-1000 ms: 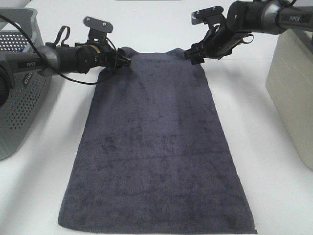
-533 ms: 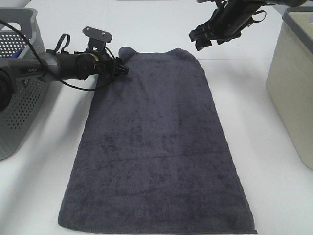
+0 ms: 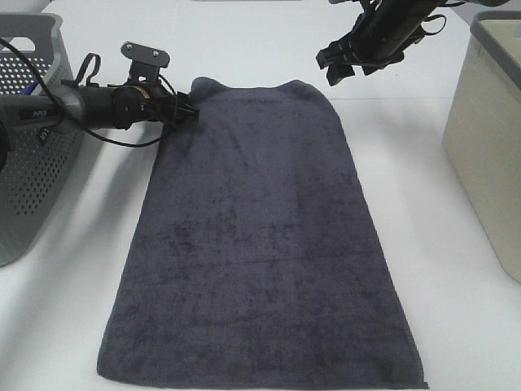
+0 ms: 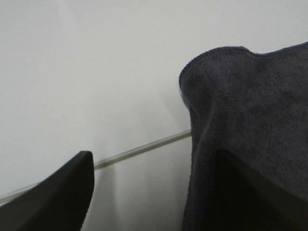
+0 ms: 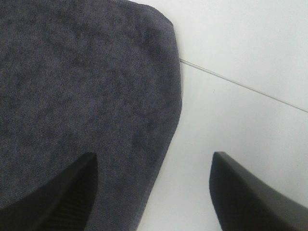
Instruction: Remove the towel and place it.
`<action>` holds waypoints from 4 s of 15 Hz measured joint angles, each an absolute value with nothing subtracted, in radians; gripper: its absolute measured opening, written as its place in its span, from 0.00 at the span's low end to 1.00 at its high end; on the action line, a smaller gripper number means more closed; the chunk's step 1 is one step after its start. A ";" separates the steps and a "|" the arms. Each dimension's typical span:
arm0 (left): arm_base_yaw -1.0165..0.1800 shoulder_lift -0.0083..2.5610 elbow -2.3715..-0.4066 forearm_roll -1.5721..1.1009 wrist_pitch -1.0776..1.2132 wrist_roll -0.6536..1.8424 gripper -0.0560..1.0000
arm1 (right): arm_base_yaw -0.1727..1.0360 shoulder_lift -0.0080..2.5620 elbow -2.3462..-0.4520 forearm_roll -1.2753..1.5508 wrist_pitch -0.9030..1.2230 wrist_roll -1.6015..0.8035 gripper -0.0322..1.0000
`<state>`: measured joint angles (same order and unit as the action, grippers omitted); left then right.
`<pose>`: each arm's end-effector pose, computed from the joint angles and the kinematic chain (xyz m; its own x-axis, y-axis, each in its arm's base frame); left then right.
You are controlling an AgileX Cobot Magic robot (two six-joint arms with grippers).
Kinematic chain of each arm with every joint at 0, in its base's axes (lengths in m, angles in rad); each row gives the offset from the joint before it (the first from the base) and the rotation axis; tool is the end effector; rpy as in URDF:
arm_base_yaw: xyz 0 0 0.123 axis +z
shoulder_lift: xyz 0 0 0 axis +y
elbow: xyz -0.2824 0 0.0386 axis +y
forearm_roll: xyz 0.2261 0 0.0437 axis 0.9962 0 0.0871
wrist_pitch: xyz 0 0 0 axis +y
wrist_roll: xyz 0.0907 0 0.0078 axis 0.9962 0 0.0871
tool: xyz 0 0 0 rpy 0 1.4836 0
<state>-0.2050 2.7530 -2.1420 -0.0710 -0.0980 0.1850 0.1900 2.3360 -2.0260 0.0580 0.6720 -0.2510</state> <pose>0.5573 -0.1152 0.0626 -0.3795 0.1954 -0.9043 0.2422 0.9643 0.1067 0.4992 0.0994 0.2016 -0.7064 -0.3436 -0.6189 -0.3628 0.9265 -0.1003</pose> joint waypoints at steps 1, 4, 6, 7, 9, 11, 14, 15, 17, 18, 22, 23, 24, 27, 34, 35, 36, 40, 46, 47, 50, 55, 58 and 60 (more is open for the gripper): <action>-0.203 2.746 -2.142 -0.071 -0.098 0.185 0.67 | 0.190 2.336 -2.026 0.058 0.674 -0.251 0.67; -0.200 2.719 -2.142 -0.071 -0.098 0.185 0.67 | 0.190 2.321 -2.026 0.058 0.679 -0.251 0.67; -0.200 2.696 -2.142 -0.071 -0.075 0.185 0.67 | 0.190 2.294 -2.026 0.058 0.684 -0.252 0.67; -0.200 2.669 -2.142 -0.075 -0.024 0.185 0.67 | 0.190 2.277 -2.026 0.058 0.697 -0.252 0.67; -0.200 2.579 -2.142 -0.110 0.161 0.184 0.68 | 0.190 2.232 -2.026 0.058 0.722 -0.252 0.69; -0.200 2.458 -2.142 -0.165 0.364 0.184 0.68 | 0.190 2.175 -2.026 0.059 0.759 -0.242 0.75; -0.200 2.282 -2.144 -0.219 0.582 0.164 0.72 | 0.190 2.102 -2.026 0.059 0.853 -0.192 0.79; -0.200 2.237 -2.144 -0.220 0.639 0.149 0.75 | 0.190 2.080 -2.026 0.058 0.897 -0.179 0.79; -0.180 2.142 -2.144 -0.217 0.778 0.141 0.77 | 0.190 2.025 -2.026 0.042 0.989 -0.125 0.79; -0.157 2.116 -2.144 -0.216 0.842 0.129 0.77 | 0.190 2.004 -2.026 0.022 1.009 -0.099 0.79; 0.002 2.029 -2.144 -0.175 1.029 0.059 0.77 | 0.141 1.928 -2.026 -0.022 1.101 0.014 0.78; 0.037 2.009 -2.144 -0.167 1.065 0.059 0.77 | 0.130 1.913 -2.026 -0.046 1.124 0.026 0.78; 0.061 1.994 -2.144 -0.162 1.104 0.069 0.77 | 0.130 1.897 -2.026 -0.055 1.155 0.039 0.78; 0.070 1.924 -2.061 -0.147 1.146 0.097 0.77 | 0.132 1.858 -2.015 -0.055 1.212 0.047 0.78; 0.071 1.401 -1.403 -0.086 0.980 0.077 0.77 | 0.132 1.393 -1.504 -0.054 1.219 0.062 0.77; 0.071 1.296 -1.312 -0.086 0.965 0.071 0.77 | 0.132 1.344 -1.472 -0.053 1.219 0.062 0.77; 0.071 1.246 -1.278 -0.086 0.965 0.068 0.77 | 0.132 1.260 -1.396 -0.051 1.219 0.062 0.77; 0.071 0.903 -1.023 -0.085 0.969 0.054 0.77 | 0.132 0.931 -1.104 -0.047 1.219 0.098 0.77; 0.071 0.497 -0.757 -0.012 0.976 0.055 0.77 | 0.132 0.488 -0.775 -0.057 1.221 0.140 0.77; 0.071 0.497 -0.757 -0.012 0.976 0.055 0.77 | 0.132 0.488 -0.775 -0.057 1.221 0.140 0.77; 0.071 0.302 -0.617 -0.027 1.013 0.055 0.77 | 0.132 0.307 -0.661 -0.073 1.168 0.094 0.77; 0.071 0.033 -0.514 -0.090 1.032 0.055 0.77 | 0.132 0.070 -0.514 -0.072 1.090 0.060 0.77; 0.071 -0.004 -0.510 -0.094 1.036 0.055 0.77 | 0.132 -0.004 -0.506 -0.069 1.061 0.033 0.77; 0.071 -0.005 -0.510 -0.095 1.036 0.055 0.77 | 0.132 -0.004 -0.503 -0.062 1.061 0.019 0.77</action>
<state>0.0710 -0.0050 -0.5100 -0.0950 1.0360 0.0550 0.1320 -0.0040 -0.5030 -0.0620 1.0610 0.0190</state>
